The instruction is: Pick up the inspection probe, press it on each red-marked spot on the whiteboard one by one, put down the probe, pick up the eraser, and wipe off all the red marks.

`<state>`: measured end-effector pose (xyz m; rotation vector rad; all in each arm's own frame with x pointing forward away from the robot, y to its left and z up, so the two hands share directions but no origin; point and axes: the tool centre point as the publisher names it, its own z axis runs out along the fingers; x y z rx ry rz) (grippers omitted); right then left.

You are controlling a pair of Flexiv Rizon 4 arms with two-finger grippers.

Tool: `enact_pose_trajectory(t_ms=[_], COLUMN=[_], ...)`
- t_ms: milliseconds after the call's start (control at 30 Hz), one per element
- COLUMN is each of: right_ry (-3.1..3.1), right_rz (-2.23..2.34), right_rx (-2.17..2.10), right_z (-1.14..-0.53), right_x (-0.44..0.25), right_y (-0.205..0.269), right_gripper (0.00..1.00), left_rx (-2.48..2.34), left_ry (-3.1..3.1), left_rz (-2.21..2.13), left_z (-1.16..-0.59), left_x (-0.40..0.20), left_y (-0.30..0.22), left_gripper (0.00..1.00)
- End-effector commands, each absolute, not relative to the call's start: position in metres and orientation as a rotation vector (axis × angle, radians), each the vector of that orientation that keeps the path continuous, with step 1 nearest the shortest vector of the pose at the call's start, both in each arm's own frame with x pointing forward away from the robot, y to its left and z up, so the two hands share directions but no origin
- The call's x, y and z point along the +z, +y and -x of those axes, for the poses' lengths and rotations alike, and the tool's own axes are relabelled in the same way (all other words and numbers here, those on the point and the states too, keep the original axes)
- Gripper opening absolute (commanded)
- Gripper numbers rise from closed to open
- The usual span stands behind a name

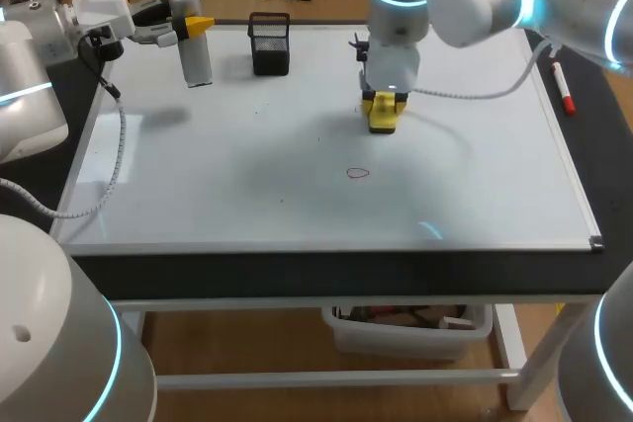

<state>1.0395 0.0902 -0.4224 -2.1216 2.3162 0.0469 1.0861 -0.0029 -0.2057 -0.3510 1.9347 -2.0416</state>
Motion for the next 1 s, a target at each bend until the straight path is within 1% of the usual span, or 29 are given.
enact_pose_trajectory(t_ms=[33, 367, 700, 1000], right_ry=[2.309, 2.281, 2.172, 2.107], right_rz=[2.116, 2.127, 2.213, 2.257], right_rx=[0.039, -0.002, 0.002, 0.022], right_z=[-1.035, -1.046, -1.078, -1.084], right_x=[-0.424, -0.406, -0.393, -0.403], right_y=[0.081, 0.088, 0.13, 0.161], right_gripper=[0.0, 0.0, 0.0, 0.0], left_rx=[-2.043, -2.043, -2.043, -2.043], left_ry=[1.93, 1.93, 1.93, 1.93], left_rz=[0.348, 0.348, 0.348, 0.348], left_z=[-1.086, -1.086, -1.086, -1.086], left_x=[-0.206, -0.206, -0.206, -0.206], left_y=[-0.003, -0.003, -0.003, -0.003], left_gripper=[0.0, 0.0, 0.0, 0.0])
